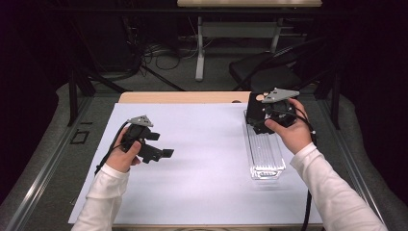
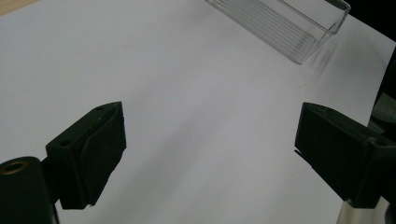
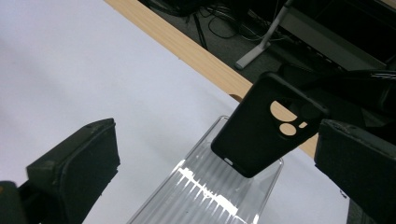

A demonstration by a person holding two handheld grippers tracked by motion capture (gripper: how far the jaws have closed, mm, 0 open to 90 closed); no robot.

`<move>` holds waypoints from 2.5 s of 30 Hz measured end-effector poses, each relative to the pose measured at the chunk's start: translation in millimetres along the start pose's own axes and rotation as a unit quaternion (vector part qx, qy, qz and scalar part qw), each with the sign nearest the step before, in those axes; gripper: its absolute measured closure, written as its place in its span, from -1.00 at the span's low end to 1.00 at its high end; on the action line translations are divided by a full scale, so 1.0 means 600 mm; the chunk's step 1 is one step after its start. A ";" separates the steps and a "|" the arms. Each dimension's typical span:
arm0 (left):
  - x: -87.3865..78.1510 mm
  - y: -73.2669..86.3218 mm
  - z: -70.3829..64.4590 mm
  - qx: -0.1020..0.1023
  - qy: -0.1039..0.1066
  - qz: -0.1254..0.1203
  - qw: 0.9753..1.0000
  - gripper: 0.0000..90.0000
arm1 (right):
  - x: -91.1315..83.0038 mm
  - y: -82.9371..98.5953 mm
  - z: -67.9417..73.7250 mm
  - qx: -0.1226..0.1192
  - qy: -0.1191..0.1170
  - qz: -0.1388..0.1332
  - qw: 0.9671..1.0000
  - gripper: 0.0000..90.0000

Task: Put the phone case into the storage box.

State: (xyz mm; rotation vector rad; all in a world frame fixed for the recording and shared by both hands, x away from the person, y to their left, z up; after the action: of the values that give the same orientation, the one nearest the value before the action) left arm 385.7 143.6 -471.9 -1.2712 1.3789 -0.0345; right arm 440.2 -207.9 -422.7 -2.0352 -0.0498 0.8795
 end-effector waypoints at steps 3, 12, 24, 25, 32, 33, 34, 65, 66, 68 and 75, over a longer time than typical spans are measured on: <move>0.000 0.000 -0.001 0.002 -0.001 0.001 1.000 -0.80 | -0.006 0.001 0.011 0.000 -0.005 -0.006 1.000 -1.00; 0.000 0.000 -0.007 0.009 0.002 0.002 1.000 -0.80 | -0.025 0.009 0.051 0.011 -0.020 -0.031 0.999 -1.00; 0.001 -0.001 -0.010 0.012 0.004 0.004 1.000 -0.80 | -0.032 0.030 0.105 0.030 -0.044 -0.047 0.997 -1.00; 0.001 -0.001 -0.010 0.012 0.003 0.004 1.000 -0.80 | -0.033 0.031 0.108 0.031 -0.046 -0.047 0.997 -1.00; 0.000 -0.001 -0.012 0.013 0.004 0.002 1.000 -0.80 | -0.029 0.047 0.142 0.050 -0.067 -0.051 0.995 -1.00; 0.000 -0.001 -0.012 0.013 0.005 0.002 1.000 -0.80 | -0.029 0.050 0.146 0.052 -0.070 -0.049 0.995 -1.00; 0.000 -0.001 -0.012 0.013 0.005 0.002 1.000 -0.80 | -0.027 0.053 0.150 0.055 -0.072 -0.050 0.995 -1.00; 0.007 0.000 -0.017 0.021 0.009 0.006 1.000 -0.80 | -0.001 0.089 0.237 0.058 -0.127 -0.088 0.986 -1.00; 0.008 0.000 -0.018 0.022 0.008 0.006 1.000 -0.80 | 0.001 0.090 0.240 0.058 -0.131 -0.088 0.986 -1.00; 0.009 0.000 -0.018 0.023 0.009 0.008 1.000 -0.80 | 0.003 0.091 0.246 0.054 -0.133 -0.092 0.985 -1.00; 0.012 0.000 -0.020 0.022 0.011 0.005 1.000 -0.80 | 0.013 0.097 0.268 0.050 -0.150 -0.092 0.983 -1.00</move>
State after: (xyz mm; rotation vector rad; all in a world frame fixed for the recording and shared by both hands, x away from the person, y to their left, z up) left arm 379.5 131.2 -473.1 -1.2303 1.3954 -0.0714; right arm 332.5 -124.7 -527.0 -1.7595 -0.3488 1.0406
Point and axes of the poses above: each handheld gripper's, and its own axes: x roughly forward along the jaws, y roughly out of its underside, z roughly to its left, the point moved 6 cm from there along x, roughly forward along the jaws, and after that the axes turned 7 degrees about -x, right-handed, at the moved point
